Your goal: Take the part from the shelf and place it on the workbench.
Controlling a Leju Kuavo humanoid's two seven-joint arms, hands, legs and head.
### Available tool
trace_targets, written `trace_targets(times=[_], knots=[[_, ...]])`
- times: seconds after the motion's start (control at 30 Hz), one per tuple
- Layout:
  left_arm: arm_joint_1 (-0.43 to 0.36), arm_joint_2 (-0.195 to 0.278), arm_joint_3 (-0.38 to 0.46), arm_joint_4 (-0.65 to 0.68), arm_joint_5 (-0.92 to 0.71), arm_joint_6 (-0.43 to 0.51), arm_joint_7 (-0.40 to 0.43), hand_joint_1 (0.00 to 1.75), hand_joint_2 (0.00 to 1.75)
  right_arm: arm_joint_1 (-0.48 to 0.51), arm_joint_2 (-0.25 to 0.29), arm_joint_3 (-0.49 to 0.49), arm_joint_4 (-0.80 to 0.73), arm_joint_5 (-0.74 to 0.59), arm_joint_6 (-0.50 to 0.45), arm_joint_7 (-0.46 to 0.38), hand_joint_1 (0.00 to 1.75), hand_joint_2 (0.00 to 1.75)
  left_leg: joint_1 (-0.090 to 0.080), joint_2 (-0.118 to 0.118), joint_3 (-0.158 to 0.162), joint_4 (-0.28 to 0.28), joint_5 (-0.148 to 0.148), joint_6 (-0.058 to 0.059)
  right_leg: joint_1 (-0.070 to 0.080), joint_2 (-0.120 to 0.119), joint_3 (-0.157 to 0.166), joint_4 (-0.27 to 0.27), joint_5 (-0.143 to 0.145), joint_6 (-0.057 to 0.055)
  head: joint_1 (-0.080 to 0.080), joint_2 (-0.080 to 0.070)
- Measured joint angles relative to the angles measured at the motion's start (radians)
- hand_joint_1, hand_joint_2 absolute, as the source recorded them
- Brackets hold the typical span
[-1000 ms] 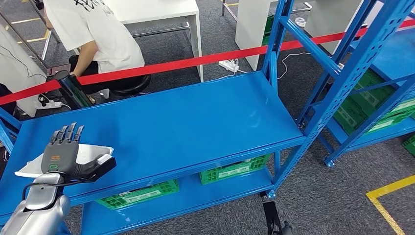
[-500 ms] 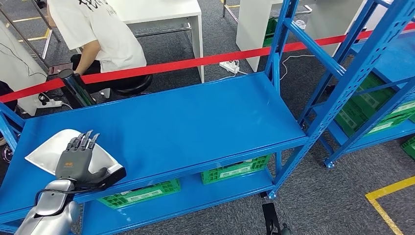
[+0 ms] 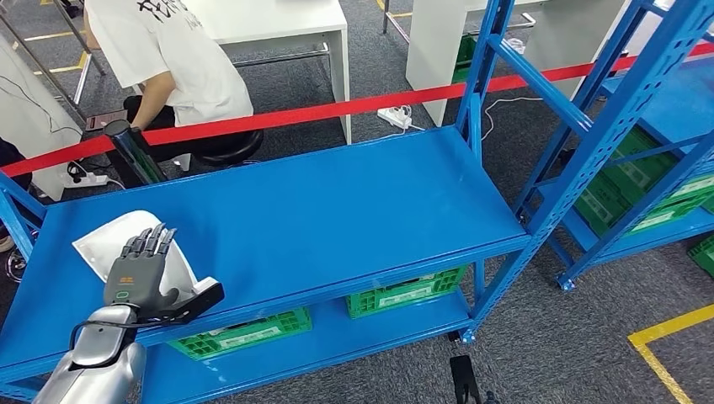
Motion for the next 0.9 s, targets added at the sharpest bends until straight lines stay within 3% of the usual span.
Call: trace_targets(times=[0.3,0.9], knots=[[-0.003,-0.007,0.000,0.001,-0.015,0.003,0.002,0.00,1.75,0.000,-0.001,-0.003,0.000,-0.002,0.002,-0.040,0.00,0.00,0.000,0.000,0.000,0.000,0.000,0.000,0.000,0.000,0.000,0.000,0.000,0.000,0.000,0.000],[-0.011,-0.010,-0.012,0.006,-0.024,-0.018,0.022,0.00,1.75,-0.001,-0.001,-0.004,0.000,0.000,0.008,-0.017,0.00,0.00,0.000,0.000,0.000,0.000,-0.001,0.001,0.000,0.000,0.000,0.000,0.000,0.000,0.000,0.000]])
